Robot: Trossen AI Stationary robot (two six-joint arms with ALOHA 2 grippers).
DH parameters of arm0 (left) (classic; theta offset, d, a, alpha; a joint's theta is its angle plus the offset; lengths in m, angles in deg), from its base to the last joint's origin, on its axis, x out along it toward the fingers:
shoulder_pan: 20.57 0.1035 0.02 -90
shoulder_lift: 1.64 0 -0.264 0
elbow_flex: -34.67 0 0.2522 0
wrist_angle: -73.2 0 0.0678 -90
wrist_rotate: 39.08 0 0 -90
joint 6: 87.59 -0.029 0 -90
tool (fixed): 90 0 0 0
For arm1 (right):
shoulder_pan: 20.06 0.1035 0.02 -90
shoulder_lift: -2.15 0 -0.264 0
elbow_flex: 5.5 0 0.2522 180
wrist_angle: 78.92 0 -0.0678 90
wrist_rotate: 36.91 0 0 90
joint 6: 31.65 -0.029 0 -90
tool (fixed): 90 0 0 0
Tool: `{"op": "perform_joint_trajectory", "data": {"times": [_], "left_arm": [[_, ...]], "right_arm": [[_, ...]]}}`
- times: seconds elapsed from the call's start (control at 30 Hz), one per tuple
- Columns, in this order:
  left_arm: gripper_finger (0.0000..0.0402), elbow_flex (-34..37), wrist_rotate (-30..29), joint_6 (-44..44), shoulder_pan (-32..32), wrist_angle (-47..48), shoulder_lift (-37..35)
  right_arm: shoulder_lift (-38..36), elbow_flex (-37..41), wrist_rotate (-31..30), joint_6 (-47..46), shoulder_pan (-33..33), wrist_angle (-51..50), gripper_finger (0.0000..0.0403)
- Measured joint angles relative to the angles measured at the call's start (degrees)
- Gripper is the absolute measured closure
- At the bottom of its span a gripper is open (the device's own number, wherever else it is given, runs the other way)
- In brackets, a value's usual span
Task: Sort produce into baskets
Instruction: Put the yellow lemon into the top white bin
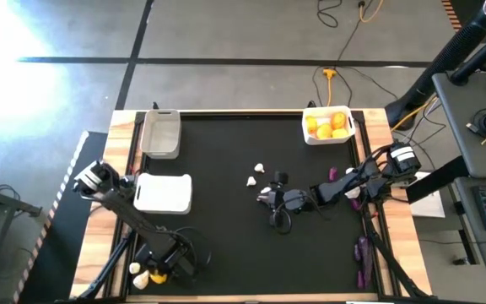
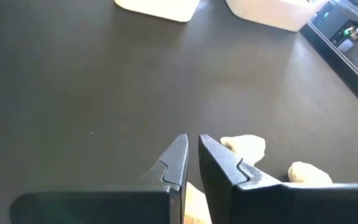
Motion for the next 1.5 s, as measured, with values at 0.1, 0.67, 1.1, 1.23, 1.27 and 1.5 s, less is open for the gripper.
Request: {"op": "perform_joint_trajectory", "data": {"times": [0.1, 0.67, 1.1, 1.23, 1.27, 1.5], "left_arm": [[0.0139, -0.1, -0.1, -0.1, -0.4, 0.1, 0.1], [0.0139, -1.3, -4.1, 2.7, -1.7, 1.4, 0.3], [0.0096, -1.4, -10.8, 2.8, -1.5, 2.7, 0.3], [0.0079, -1.4, -10.7, 2.8, -1.5, 3.1, 0.3], [0.0077, -1.4, -10.5, 2.8, -1.5, 3.0, 0.3], [0.0078, -1.5, -11.2, 3.8, -1.5, 4.8, 0.3]], "right_arm": [[0.0, 0.0, 0.0, -0.6, 0.0, 0.0, 0.0371], [0.0, 0.0, 0.0, -0.2, 0.0, 0.0, 0.0371], [0.0, 0.0, 0.0, 0.0, 0.0, 0.0, 0.0371], [0.0, 0.0, 0.0, 0.1, 0.0, 0.0, 0.0371], [0.0, 0.0, 0.0, 0.0, 0.0, 0.0, 0.0371], [0.0, 0.0, 0.0, 0.0, 0.0, 0.0, 0.0371]]}}
